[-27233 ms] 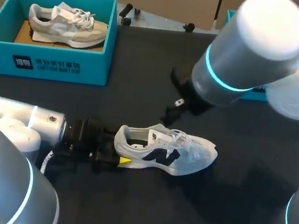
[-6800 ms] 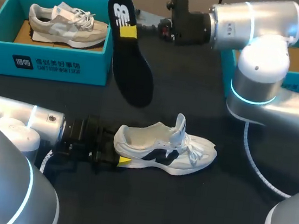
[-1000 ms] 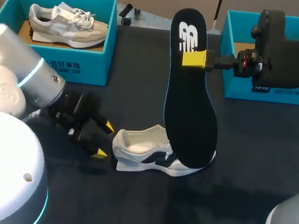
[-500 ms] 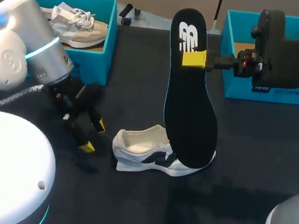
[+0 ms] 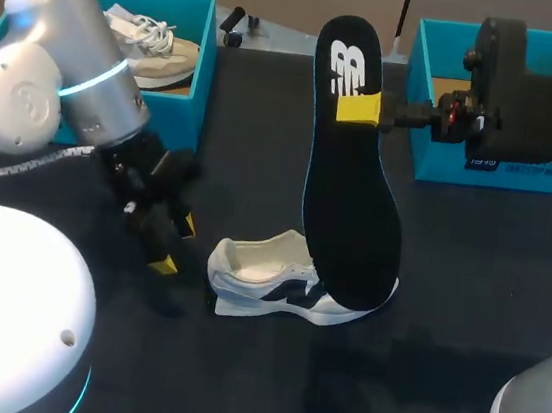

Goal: Take the shoe out of the shoebox, open the shoe tongue, remove and reinsert the insole, then place the shoe into the shoebox

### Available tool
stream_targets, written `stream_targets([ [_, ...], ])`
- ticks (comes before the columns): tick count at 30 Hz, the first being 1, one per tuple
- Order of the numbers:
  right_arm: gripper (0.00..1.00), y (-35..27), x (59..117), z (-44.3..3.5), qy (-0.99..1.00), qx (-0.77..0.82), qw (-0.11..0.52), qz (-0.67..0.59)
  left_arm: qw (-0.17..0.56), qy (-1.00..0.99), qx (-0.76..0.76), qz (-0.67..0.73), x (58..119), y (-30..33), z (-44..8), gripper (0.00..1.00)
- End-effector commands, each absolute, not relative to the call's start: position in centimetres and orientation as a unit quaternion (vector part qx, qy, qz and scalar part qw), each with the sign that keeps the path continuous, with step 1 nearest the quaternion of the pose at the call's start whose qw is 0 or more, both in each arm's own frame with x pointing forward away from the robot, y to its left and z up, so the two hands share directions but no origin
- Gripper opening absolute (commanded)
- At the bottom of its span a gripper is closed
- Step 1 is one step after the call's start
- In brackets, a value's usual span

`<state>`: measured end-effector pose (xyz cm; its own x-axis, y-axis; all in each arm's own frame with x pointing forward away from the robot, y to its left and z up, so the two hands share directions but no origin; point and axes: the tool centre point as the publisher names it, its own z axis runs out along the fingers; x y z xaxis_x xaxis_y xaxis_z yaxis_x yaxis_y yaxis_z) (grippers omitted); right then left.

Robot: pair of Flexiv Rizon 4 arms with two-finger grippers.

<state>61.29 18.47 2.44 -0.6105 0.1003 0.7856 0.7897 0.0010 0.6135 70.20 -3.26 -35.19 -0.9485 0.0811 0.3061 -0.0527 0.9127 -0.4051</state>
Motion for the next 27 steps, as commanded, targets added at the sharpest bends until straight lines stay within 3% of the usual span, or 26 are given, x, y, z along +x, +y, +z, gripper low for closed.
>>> stream_targets([
  [1, 0.0, 18.7, 61.3, 2.4, -0.65, -0.344, 0.278, -0.618, 0.142, -0.976, 0.005, 0.167, 69.9, -4.4, -34.5, 1.0],
  [27, 0.0, 18.7, 61.3, 2.4, -0.65, -0.344, 0.278, -0.618, 0.055, -0.995, 0.013, 0.082, 70.4, -8.5, -33.9, 1.0],
])
